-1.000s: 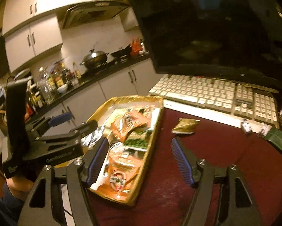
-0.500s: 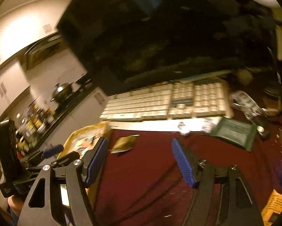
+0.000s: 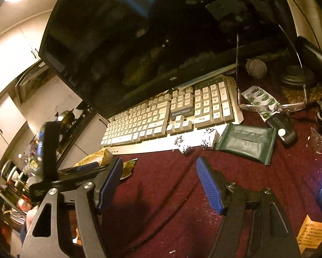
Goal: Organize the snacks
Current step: 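Grasp small gold-green pack with left gripper while right moves toward dark green pouch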
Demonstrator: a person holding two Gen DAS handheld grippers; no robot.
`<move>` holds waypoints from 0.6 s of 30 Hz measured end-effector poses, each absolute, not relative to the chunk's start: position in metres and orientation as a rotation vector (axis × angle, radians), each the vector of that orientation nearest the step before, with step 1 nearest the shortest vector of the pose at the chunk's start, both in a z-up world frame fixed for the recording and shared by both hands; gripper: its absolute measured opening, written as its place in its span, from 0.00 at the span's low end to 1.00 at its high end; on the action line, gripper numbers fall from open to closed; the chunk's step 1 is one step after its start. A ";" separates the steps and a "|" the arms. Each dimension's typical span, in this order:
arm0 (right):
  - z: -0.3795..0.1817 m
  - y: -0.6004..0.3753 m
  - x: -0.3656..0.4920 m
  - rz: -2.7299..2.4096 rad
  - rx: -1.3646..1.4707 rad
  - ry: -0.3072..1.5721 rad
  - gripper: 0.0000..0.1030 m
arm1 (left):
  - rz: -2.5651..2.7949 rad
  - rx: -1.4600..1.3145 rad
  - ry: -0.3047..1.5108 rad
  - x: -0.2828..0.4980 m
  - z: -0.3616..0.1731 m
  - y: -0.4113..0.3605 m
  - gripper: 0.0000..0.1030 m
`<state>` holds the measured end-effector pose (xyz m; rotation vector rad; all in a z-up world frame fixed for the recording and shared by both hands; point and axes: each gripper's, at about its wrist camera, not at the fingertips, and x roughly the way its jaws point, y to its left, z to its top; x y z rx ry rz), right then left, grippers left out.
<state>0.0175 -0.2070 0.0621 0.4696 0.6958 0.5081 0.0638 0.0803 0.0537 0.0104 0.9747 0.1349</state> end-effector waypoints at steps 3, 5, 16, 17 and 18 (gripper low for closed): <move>0.062 -0.207 0.017 0.522 0.476 0.694 0.68 | 0.155 0.014 1.009 0.075 0.044 0.083 0.64; 0.063 -0.208 0.016 0.526 0.479 0.688 0.69 | 0.174 0.018 1.029 0.082 0.035 0.084 0.64; 0.063 -0.210 0.016 0.528 0.495 0.685 0.69 | 0.182 0.009 1.072 0.090 0.013 0.086 0.40; 0.063 -0.210 0.016 0.525 0.497 0.686 0.69 | 0.183 0.006 1.071 0.088 0.013 0.086 0.40; 0.062 -0.211 0.017 0.522 0.497 0.687 0.69 | 0.176 0.000 1.071 0.086 0.013 0.085 0.39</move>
